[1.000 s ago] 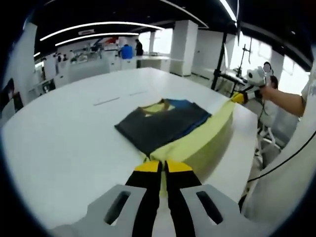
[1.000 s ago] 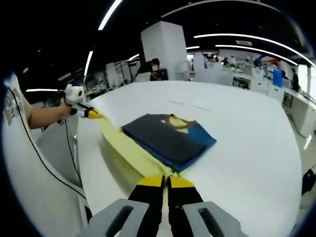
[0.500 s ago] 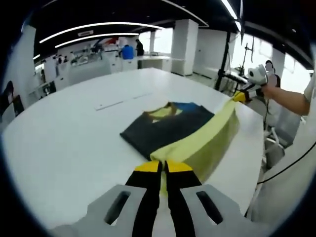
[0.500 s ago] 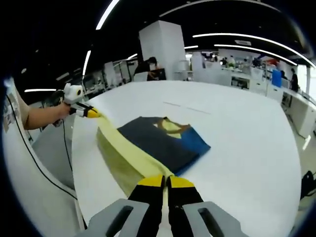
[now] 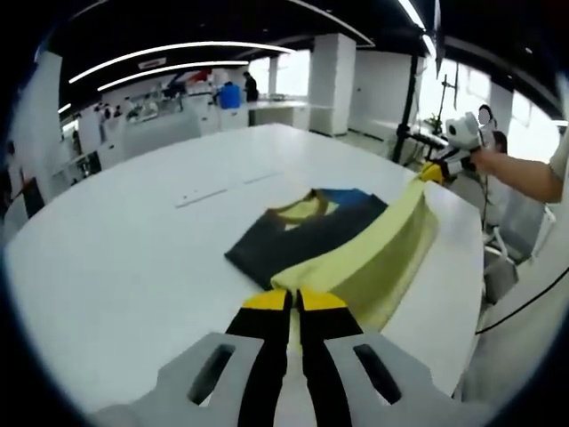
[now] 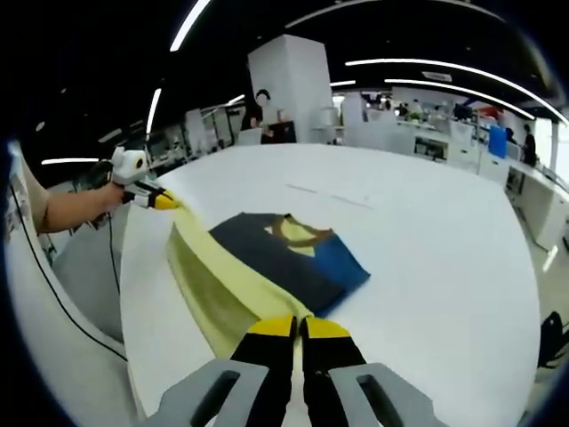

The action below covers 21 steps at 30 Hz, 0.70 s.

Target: Fold the garment on the visible template until the final outline fits inside the template.

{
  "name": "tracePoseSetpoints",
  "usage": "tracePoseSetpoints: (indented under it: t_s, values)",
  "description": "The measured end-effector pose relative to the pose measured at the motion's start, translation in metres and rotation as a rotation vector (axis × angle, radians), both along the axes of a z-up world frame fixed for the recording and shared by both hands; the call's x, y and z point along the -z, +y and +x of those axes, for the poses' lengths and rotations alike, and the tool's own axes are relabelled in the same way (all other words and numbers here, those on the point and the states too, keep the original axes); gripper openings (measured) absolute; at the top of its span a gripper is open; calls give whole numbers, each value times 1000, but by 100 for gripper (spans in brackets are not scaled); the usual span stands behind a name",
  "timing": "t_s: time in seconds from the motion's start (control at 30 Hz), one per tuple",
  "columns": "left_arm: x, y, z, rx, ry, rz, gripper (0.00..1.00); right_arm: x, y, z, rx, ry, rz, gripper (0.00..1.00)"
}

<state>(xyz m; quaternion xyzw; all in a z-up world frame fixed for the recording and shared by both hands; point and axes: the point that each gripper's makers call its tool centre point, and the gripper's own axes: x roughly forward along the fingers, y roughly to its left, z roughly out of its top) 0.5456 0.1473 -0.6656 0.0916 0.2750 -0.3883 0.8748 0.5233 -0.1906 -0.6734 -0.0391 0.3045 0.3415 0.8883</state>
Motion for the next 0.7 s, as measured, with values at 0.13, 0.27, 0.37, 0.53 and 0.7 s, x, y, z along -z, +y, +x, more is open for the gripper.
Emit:
tracePoseSetpoints:
  t_s: [0.13,0.27,0.37,0.53,0.7]
  values:
    - [-1,-1,8,3,-7,6,0,-2,0,8,2,-3,-5,0]
    - [-2,1,17,1,-11,6,0,-4,-1,16,4,-7,-6,0]
    - [-3,1,23,0,-13,6,0,-4,-2,23,7,-8,-9,0]
    - [-4,0,33,0,-17,8,0,-5,-3,33,10,-6,-12,0]
    - [-6,0,45,-5,-21,5,0,-8,-4,44,11,-9,-16,0]
